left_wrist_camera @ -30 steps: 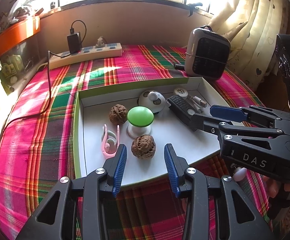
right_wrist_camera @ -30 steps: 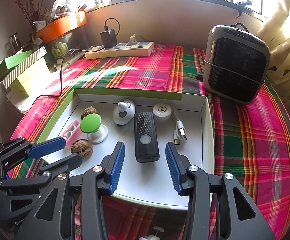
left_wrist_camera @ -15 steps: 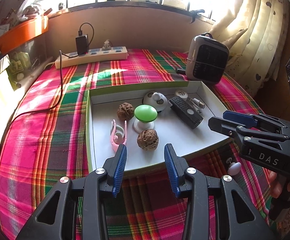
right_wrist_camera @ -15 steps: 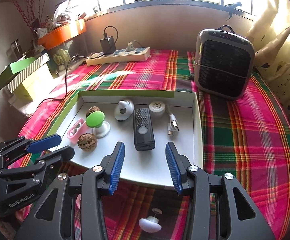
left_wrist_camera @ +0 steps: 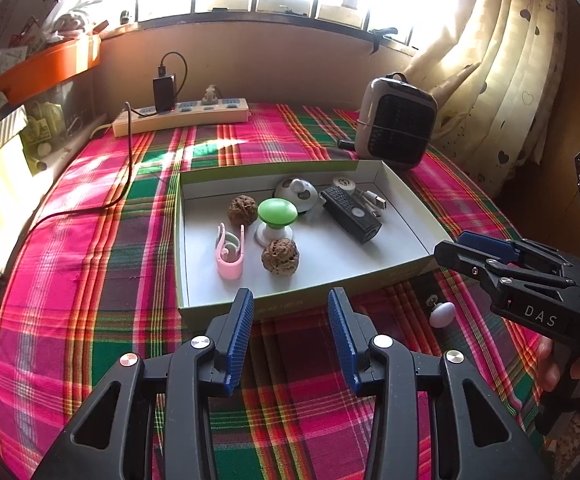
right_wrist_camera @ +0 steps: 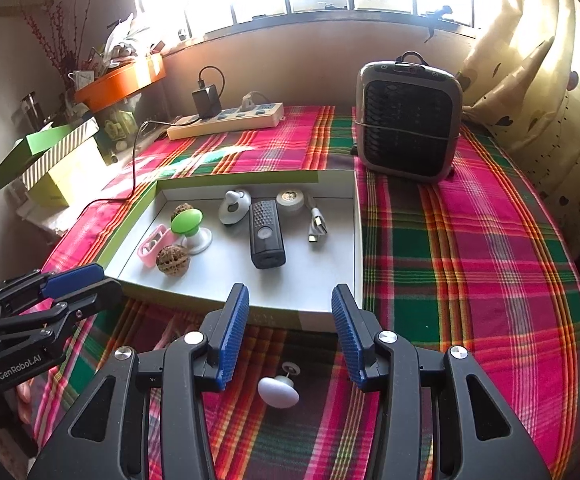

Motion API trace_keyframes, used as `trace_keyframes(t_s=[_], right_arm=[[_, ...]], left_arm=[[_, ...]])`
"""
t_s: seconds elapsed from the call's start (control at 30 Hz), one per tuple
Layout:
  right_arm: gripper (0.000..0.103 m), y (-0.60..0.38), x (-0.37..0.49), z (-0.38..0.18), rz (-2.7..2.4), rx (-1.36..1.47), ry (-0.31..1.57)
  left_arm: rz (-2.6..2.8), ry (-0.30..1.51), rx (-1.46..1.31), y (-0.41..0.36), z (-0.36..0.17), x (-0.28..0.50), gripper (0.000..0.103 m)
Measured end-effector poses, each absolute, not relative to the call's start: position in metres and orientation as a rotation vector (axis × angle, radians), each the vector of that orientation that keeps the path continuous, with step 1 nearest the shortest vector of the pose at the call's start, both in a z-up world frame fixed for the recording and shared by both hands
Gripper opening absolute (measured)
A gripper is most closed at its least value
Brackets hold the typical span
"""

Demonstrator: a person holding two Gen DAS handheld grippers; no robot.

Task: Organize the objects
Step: 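Grasp the white egg-shaped toy with the right gripper while the left gripper grasps the pink clip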

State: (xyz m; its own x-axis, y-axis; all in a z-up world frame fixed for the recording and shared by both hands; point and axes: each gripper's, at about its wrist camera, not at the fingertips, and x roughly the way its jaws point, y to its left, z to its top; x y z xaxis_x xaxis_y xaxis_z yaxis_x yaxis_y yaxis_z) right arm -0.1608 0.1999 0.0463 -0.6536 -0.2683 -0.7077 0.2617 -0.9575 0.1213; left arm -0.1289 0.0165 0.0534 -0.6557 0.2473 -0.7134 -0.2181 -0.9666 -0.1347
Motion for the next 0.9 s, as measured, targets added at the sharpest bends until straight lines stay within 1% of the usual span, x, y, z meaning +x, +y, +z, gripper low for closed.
trace_keyframes(t_s=[0.17, 0.2, 0.27, 0.3, 0.33, 0.47, 0.9], right_arm=[[0.045, 0.203, -0.15, 0.04, -2.631, 1.139, 0.01], [0.045, 0.204, -0.149, 0.039, -2.63, 1.144, 0.005], [0.049, 0.205, -0.147, 0.036, -2.624, 1.153, -0.005], [0.051, 0.205, -0.145, 0.035, -2.62, 1.154, -0.002], [0.052, 0.205, -0.144, 0.034, -2.619, 1.156, 0.006], [0.052, 0.203, -0.138, 0.029, -2.613, 1.166, 0.021], [0.052, 0.198, -0.131, 0.008, -2.588, 1.232, 0.051]], left_arm=[[2.623, -0.061, -1.178, 0.018, 0.046, -0.124, 0.038], [2.618, -0.065, -1.182, 0.018, 0.045, -0.124, 0.039], [2.605, -0.074, -1.184, 0.02, 0.044, -0.122, 0.044], [2.598, -0.078, -1.187, 0.021, 0.043, -0.121, 0.044], [2.589, -0.086, -1.189, 0.022, 0.042, -0.121, 0.045], [2.558, -0.118, -1.215, 0.025, 0.036, -0.12, 0.045], [2.507, -0.139, -1.265, 0.033, 0.021, -0.123, 0.046]])
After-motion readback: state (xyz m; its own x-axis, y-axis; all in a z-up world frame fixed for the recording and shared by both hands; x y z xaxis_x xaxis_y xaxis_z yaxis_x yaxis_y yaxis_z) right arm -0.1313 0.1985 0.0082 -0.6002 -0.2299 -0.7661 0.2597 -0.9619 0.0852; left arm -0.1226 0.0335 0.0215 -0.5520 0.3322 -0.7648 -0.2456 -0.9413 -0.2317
